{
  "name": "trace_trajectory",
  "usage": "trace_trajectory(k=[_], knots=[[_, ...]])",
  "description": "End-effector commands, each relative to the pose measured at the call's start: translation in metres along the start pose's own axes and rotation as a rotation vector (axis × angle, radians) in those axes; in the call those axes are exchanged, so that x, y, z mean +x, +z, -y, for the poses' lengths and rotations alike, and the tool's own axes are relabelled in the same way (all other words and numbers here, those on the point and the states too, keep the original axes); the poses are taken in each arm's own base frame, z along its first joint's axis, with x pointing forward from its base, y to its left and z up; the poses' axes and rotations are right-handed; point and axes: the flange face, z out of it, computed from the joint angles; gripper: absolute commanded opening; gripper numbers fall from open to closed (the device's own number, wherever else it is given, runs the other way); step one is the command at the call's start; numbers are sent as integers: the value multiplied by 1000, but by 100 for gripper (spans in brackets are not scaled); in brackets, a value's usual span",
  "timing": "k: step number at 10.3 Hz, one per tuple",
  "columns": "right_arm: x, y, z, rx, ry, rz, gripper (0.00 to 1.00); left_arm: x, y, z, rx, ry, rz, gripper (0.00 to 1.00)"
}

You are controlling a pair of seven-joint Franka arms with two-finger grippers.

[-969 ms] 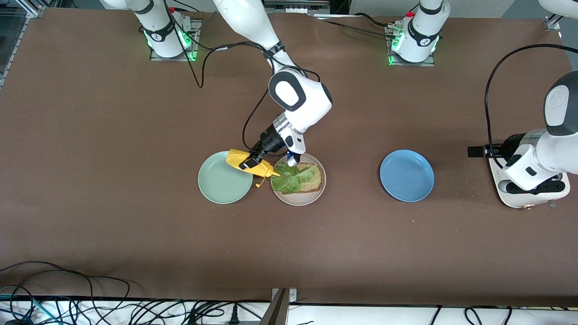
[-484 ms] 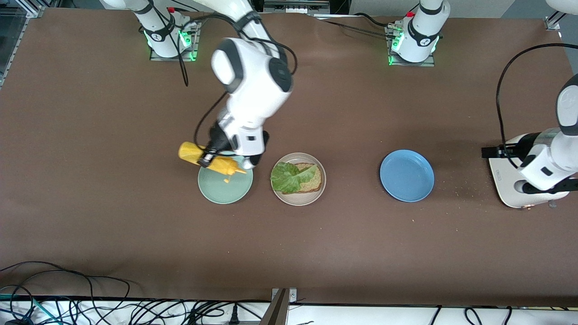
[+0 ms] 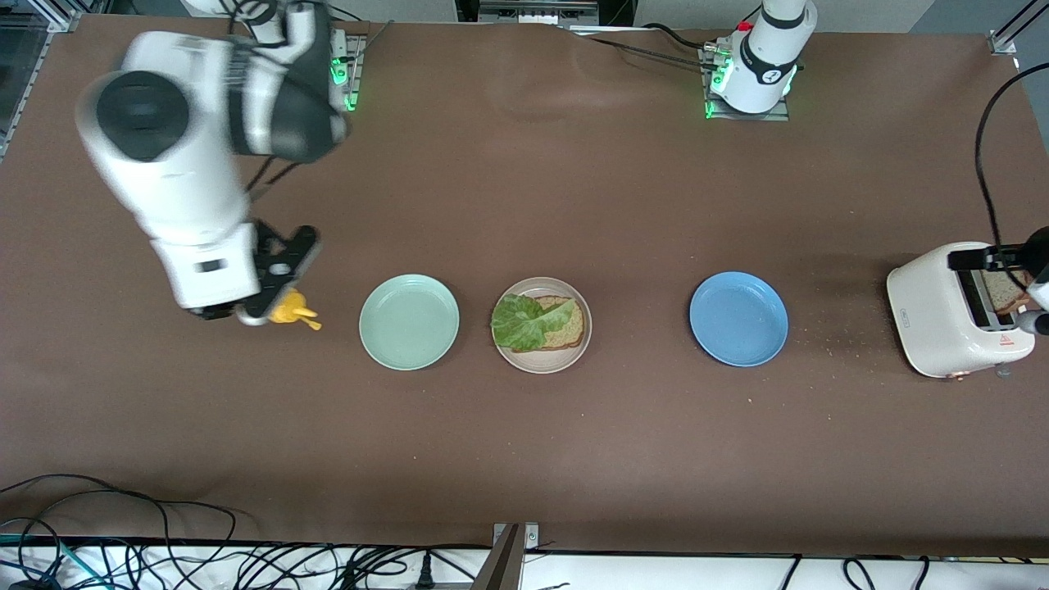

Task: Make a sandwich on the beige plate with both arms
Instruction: 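Carry the yellow bottle back to its starting spot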

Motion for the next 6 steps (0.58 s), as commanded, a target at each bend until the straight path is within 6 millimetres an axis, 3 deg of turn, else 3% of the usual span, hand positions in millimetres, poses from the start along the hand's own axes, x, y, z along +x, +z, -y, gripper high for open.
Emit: trace_trajectory(k=[1, 3, 4, 6], knots=[[-59, 19, -34, 104, -30, -134, 0, -8, 11, 23, 12, 11, 18, 100], [-125, 62, -63, 196, -25, -337, 0, -12, 31, 45, 6, -16, -4, 100], [-164, 94, -72, 236, -13, -463, 0, -17, 41, 52, 11, -25, -50, 100], [-228, 156, -71, 300, 2, -700, 0, -22, 52, 72, 19, -49, -123, 100]])
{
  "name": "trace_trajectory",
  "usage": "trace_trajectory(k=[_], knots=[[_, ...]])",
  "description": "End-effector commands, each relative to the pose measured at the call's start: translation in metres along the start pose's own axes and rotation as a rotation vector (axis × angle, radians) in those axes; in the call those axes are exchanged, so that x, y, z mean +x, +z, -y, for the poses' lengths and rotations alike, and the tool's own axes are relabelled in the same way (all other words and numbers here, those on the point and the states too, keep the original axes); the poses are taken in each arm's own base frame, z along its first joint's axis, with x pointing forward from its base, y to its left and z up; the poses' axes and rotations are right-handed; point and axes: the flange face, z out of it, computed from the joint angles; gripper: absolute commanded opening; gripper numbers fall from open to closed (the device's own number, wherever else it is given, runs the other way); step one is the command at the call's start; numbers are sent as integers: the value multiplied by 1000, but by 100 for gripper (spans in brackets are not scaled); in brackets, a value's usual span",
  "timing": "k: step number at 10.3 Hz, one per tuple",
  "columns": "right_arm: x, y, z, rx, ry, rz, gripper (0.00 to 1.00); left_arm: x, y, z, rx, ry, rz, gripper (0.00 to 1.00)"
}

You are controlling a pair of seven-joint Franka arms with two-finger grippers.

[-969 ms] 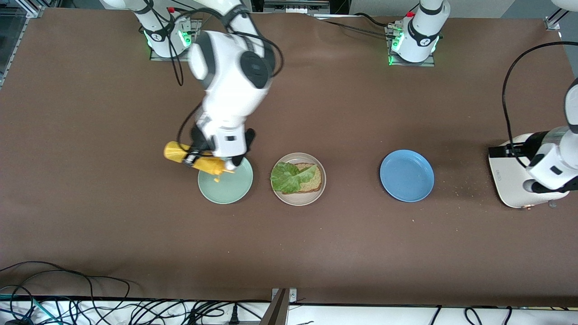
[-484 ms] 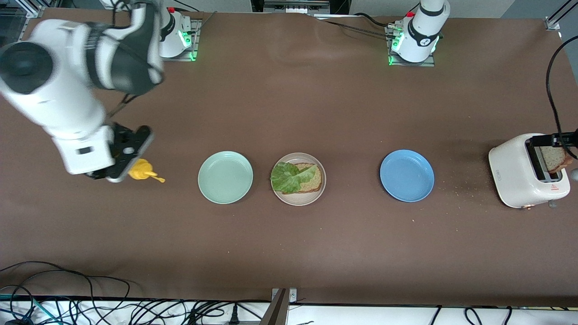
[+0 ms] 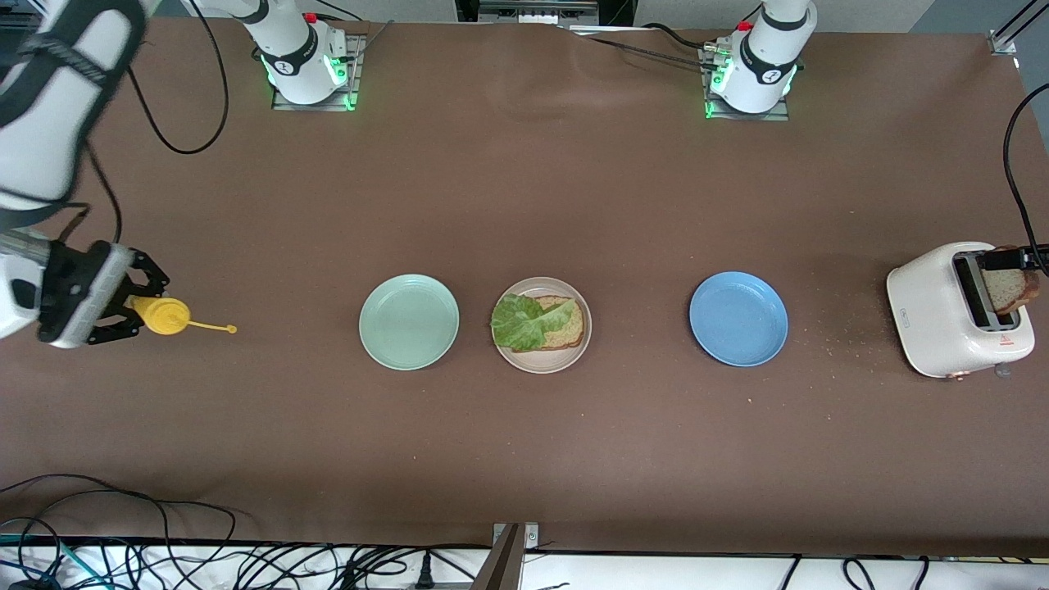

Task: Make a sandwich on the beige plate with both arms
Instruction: 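Carry the yellow bottle back to its starting spot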

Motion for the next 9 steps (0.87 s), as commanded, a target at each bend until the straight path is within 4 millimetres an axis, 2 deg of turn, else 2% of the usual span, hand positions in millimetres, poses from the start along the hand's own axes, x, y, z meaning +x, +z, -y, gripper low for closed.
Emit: trace_trajectory(k=[1, 4, 6, 7, 9], knots=[[-80, 23, -1, 66, -18, -237, 0, -22, -2, 24, 36, 41, -77, 100], [-183, 87, 0, 175, -7, -541, 0, -27, 28, 67, 35, 63, -151, 100], [-233, 134, -1, 211, -11, -678, 0, -34, 50, 77, 33, 56, -201, 100], [-250, 151, -1, 215, -24, -716, 0, -38, 61, 72, 29, 55, -229, 100], [-264, 173, -1, 194, -103, -718, 0, -40, 64, 73, 14, 45, -232, 100]])
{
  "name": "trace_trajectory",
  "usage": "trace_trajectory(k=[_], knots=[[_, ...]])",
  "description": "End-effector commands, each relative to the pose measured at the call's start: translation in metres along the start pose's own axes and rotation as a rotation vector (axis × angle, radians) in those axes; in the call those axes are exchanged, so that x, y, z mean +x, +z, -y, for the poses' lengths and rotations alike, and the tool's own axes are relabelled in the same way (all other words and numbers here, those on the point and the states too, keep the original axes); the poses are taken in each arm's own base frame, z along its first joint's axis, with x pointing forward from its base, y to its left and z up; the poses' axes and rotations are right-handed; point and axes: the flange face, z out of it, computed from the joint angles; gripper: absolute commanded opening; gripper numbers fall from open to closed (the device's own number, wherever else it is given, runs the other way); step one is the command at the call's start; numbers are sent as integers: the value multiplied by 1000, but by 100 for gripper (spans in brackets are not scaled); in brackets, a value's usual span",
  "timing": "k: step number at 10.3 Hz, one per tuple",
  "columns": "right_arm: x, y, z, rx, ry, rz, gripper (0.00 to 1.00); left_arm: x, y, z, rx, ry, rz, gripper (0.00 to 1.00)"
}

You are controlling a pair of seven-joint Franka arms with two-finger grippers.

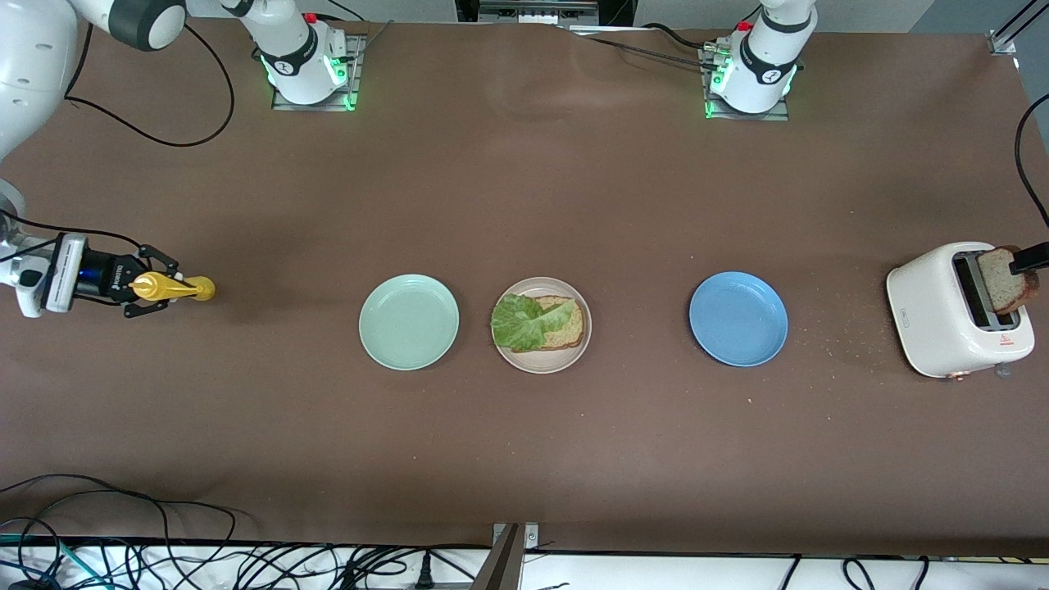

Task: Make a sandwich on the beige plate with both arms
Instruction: 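Set down the bottle with the right gripper while the left gripper grasps toast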

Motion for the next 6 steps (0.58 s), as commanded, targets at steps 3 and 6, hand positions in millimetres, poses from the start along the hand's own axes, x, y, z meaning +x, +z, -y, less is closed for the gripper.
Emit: trace_trajectory(k=[3, 6], knots=[[-18, 16, -13, -27, -199, 39, 0, -16, -6, 2, -45, -24, -34, 33], [-45, 36, -16, -14, -186, 25, 0, -18, -4, 7, -46, -33, -38, 6]])
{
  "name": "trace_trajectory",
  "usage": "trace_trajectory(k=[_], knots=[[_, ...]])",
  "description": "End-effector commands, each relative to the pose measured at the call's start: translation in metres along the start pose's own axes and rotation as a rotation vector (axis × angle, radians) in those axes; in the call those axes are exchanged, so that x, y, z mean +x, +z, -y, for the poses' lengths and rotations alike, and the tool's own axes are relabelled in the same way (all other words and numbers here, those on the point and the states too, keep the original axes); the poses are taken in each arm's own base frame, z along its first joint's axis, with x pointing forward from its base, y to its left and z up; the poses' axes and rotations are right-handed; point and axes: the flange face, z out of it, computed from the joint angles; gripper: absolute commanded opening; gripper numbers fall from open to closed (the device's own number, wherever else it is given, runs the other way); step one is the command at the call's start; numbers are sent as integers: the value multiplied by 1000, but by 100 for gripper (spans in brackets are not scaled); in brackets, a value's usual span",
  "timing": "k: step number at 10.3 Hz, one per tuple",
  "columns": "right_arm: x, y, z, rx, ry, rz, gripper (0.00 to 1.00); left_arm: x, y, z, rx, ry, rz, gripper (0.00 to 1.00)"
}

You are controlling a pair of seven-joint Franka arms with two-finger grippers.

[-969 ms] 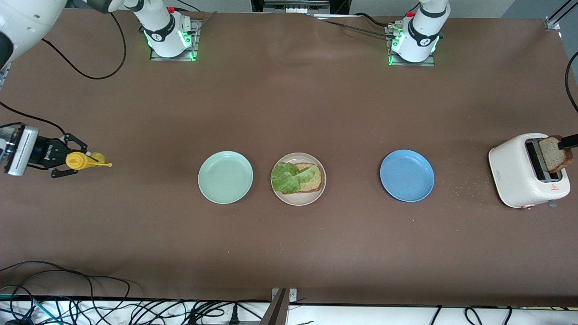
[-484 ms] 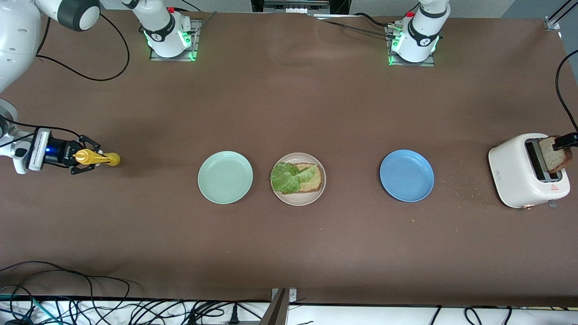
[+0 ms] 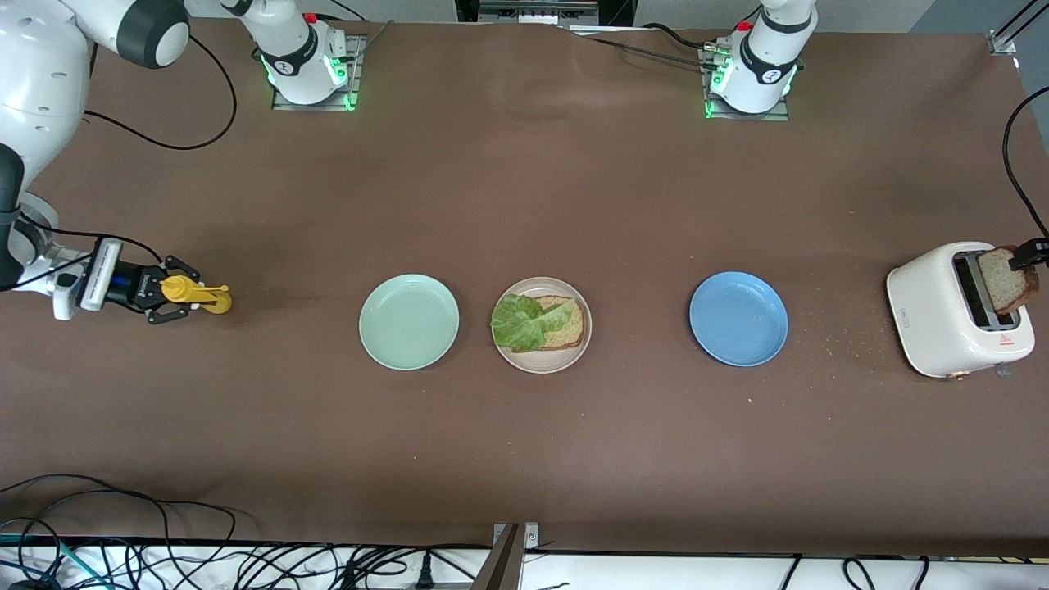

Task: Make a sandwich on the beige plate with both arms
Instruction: 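Set down the bottle with the right gripper while the left gripper grasps toast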

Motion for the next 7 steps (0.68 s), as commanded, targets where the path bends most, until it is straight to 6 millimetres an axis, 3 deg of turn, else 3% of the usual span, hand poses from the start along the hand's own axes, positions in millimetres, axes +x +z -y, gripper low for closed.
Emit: trace_trajectory(k=[1, 6, 7], knots=[[-17, 10, -2, -22, -21, -16, 0, -8, -5, 1, -20, 0, -26, 0], [-34, 25, -1, -24, -8, -28, 0, -8, -6, 3, -77, -55, -46, 0], [-34, 25, -1, -24, -7, -28, 11, -7, -10, 4, -75, -60, -51, 0]])
